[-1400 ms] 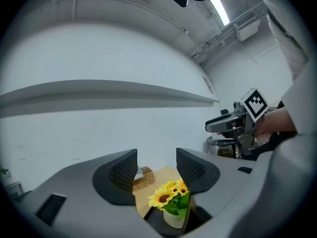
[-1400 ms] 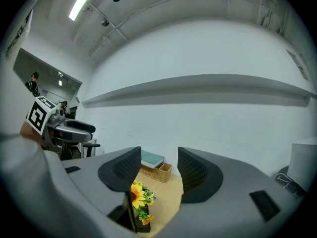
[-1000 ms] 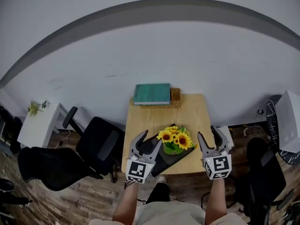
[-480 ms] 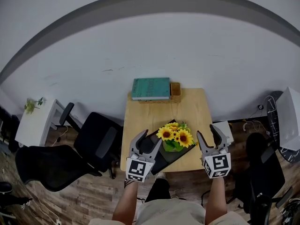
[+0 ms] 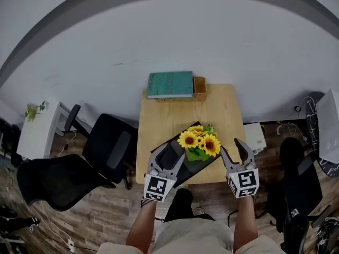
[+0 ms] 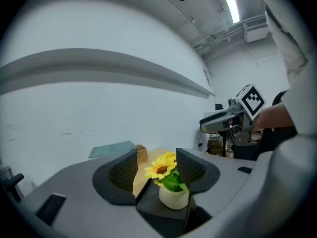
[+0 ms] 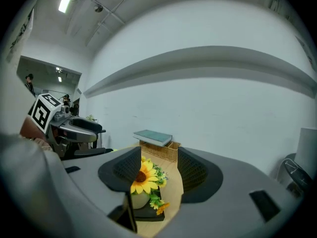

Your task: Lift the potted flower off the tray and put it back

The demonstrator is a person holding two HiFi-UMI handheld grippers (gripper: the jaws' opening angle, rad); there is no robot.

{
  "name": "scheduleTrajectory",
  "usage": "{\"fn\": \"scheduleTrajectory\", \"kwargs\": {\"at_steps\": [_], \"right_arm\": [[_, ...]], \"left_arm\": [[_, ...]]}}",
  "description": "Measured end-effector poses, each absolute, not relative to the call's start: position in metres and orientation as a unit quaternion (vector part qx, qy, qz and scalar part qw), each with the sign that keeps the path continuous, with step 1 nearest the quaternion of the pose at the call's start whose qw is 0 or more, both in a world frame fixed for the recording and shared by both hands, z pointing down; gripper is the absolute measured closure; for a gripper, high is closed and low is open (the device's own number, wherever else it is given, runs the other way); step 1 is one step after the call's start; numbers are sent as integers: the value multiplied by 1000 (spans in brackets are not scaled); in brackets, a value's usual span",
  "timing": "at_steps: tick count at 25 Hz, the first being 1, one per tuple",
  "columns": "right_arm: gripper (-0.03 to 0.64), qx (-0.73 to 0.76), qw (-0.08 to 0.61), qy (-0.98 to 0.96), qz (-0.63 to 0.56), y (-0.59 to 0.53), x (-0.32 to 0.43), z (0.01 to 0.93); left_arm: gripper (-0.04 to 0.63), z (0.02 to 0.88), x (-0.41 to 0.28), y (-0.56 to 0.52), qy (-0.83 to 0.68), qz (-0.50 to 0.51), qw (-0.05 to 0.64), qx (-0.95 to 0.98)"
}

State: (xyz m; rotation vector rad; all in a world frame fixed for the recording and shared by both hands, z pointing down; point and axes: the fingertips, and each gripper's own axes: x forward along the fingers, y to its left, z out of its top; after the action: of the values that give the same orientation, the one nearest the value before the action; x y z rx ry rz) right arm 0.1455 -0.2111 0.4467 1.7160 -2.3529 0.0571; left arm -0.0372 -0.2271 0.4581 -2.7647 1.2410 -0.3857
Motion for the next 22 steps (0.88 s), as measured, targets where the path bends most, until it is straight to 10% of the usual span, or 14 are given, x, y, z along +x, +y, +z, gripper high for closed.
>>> {"fn": "scheduleTrajectory", "kwargs": {"at_steps": [22], "right_arm": [[385,538,186,-814,118,-162,120,558]], "left_arm": [[361,559,-49,-179,399,-199,-35,-894]]}}
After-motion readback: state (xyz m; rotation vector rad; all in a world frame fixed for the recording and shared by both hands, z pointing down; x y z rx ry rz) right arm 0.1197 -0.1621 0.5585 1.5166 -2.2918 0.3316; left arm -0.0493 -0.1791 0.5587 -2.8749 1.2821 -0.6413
